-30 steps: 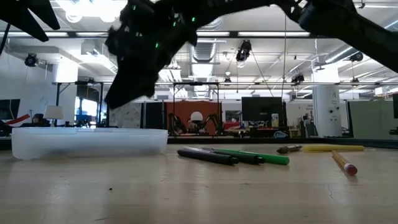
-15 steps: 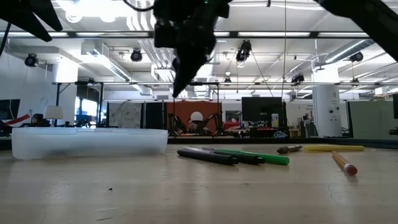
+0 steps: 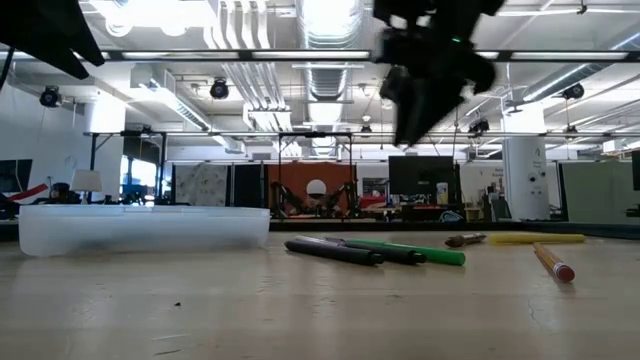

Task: Pick & place school supplies into a supply box
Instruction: Put the brown pen into the blue supply box

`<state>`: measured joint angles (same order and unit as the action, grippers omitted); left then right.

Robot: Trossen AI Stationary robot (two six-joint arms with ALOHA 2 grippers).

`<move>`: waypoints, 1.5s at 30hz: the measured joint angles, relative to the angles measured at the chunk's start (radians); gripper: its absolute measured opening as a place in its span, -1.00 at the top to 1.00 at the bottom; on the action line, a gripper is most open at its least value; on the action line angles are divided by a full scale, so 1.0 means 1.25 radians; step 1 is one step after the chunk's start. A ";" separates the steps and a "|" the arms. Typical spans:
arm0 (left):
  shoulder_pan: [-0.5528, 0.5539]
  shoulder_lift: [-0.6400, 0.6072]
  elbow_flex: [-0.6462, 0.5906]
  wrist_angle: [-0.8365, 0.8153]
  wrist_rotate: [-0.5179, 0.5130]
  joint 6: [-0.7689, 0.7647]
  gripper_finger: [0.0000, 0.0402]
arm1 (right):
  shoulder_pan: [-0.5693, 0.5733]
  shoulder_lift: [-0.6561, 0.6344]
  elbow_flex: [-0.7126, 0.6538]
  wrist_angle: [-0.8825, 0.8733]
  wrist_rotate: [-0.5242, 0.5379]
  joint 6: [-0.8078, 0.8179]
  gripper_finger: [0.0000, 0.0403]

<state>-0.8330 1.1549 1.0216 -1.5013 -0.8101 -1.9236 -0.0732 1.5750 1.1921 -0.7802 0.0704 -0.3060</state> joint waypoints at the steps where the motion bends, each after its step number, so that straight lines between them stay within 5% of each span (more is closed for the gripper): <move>1: 0.000 0.000 -0.003 0.000 0.000 -0.001 0.12 | 0.003 -0.010 -0.028 -0.015 0.000 0.008 0.03; 11: 0.000 -0.001 -0.008 0.053 0.000 -0.010 0.12 | 0.034 0.000 -0.208 -0.009 -0.002 0.007 -0.18; 27: 0.009 -0.001 -0.008 0.070 -0.002 -0.043 0.12 | 0.034 0.100 -0.248 0.152 -0.004 -0.096 -0.17; 33: 0.011 -0.001 -0.009 0.070 -0.002 -0.052 0.12 | 0.031 0.110 -0.253 0.149 -0.002 -0.078 0.08; 42: 0.025 -0.001 -0.009 0.070 -0.002 -0.052 0.12 | -0.024 0.108 -0.278 0.158 -0.063 -0.068 0.85; 45: 0.027 -0.001 -0.009 0.070 -0.002 -0.052 0.12 | -0.026 0.105 -0.262 0.144 -0.054 0.000 0.90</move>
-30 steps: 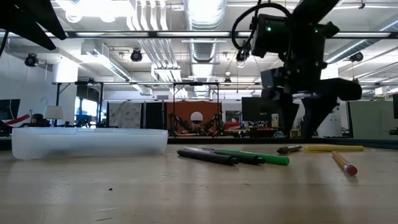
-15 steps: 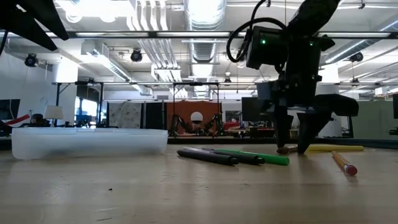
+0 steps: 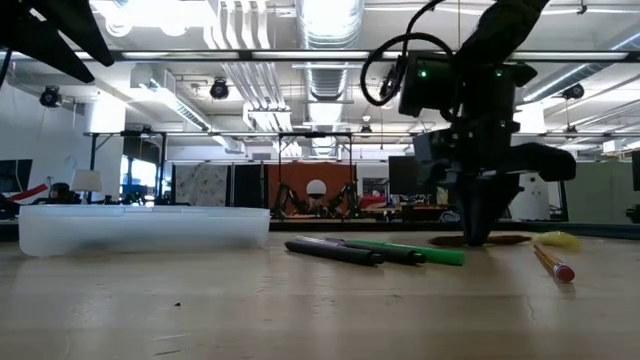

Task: Pick & place school supplies into a supply box
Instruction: Put the brown pen into the blue supply box

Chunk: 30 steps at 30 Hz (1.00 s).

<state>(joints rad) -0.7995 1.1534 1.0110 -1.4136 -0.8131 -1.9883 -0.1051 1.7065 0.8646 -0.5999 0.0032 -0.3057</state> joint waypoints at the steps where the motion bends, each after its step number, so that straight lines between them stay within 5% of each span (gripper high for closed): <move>1: 0.000 0.000 0.000 0.000 0.000 0.000 0.12 | 0.001 -0.007 0.012 -0.005 0.004 0.022 0.90; 5: 0.000 0.000 0.000 0.000 0.000 0.000 0.12 | -0.004 -0.040 0.099 0.036 0.054 0.113 0.92; 10: 0.000 0.000 0.000 0.000 0.000 0.003 0.12 | -0.017 -0.043 0.271 0.122 -0.008 0.144 0.93; 20: -0.013 0.000 0.025 -0.041 0.051 0.004 0.12 | 0.017 0.304 0.694 0.130 -0.112 0.114 0.93; 30: -0.069 -0.020 0.025 -0.067 0.056 -0.046 0.12 | 0.034 0.591 1.087 -0.094 -0.213 0.146 0.72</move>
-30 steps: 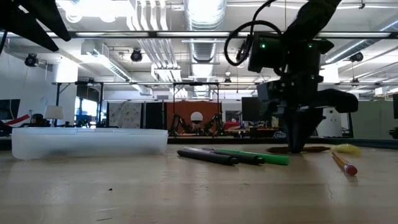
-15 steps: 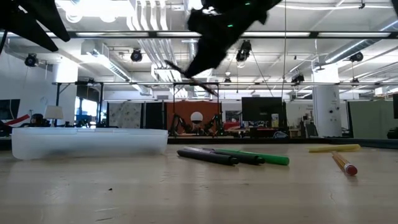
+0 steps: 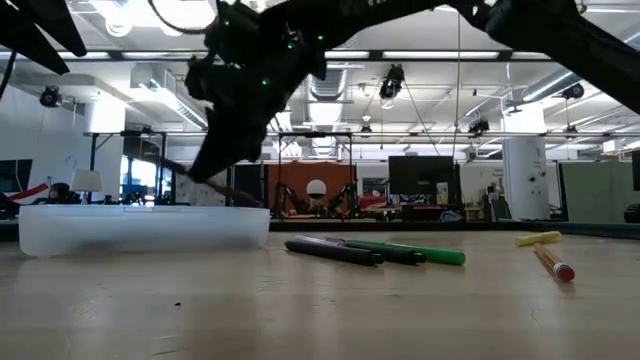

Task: Pick & place school supplies into a supply box
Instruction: Put the brown pen into the blue supply box, then put the black pen into the blue supply box

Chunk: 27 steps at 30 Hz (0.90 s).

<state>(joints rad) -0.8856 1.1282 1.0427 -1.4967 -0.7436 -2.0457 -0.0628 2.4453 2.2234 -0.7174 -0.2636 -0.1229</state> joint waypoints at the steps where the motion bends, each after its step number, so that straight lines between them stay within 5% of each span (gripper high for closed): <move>1: 0.000 -0.001 0.000 -0.005 0.000 0.000 0.12 | 0.001 0.010 0.026 -0.008 -0.001 0.008 0.66; 11: 0.001 -0.002 -0.031 0.045 -0.012 0.060 0.12 | -0.003 -0.038 0.052 -0.214 0.059 -0.030 0.14; 13: 0.016 -0.002 -0.057 0.140 -0.014 0.186 0.12 | -0.002 -0.091 0.010 -0.229 0.070 -0.041 0.10; 19: 0.166 0.005 -0.150 0.642 0.050 0.842 0.12 | 0.000 -0.290 -0.267 -0.163 0.164 -0.006 0.10; 27: 0.442 0.084 -0.176 0.958 0.315 1.289 0.12 | 0.005 -0.623 -0.667 -0.035 0.282 0.052 0.09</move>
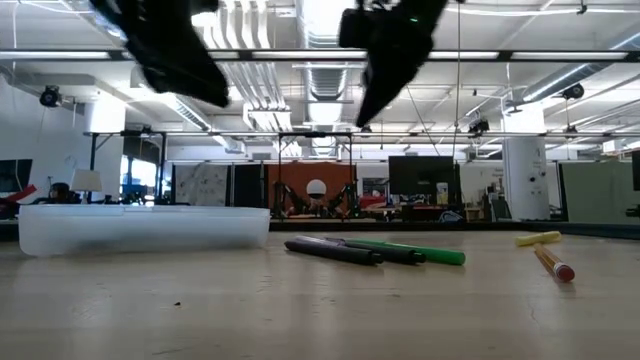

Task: Pick & place school supplies into a supply box
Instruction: Put the black pen into the blue supply box

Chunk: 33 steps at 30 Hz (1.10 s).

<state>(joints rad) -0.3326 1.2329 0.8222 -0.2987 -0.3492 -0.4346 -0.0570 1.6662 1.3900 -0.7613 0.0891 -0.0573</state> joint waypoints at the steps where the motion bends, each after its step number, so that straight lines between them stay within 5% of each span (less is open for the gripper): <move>1: 0.019 0.024 0.010 0.031 0.037 0.058 0.12 | 0.001 -0.031 -0.032 0.007 0.008 0.009 0.09; 8: 0.072 0.258 0.148 0.007 0.186 0.285 0.12 | 0.000 -0.184 -0.190 0.028 0.055 0.090 0.08; 16: 0.092 0.445 0.276 -0.037 0.198 0.375 0.12 | 0.010 -0.285 -0.292 0.035 0.057 0.169 0.08; 27: 0.161 0.547 0.316 -0.085 0.296 0.423 0.15 | 0.042 -0.326 -0.339 0.044 0.056 0.211 0.08; 33: 0.157 0.570 0.324 -0.085 0.308 0.478 0.50 | 0.042 -0.325 -0.348 0.062 0.067 0.216 0.08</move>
<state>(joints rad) -0.1364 1.9450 1.2271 -0.4046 0.0360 0.1633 -0.0044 1.2594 0.9550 -0.6838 0.1734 0.2131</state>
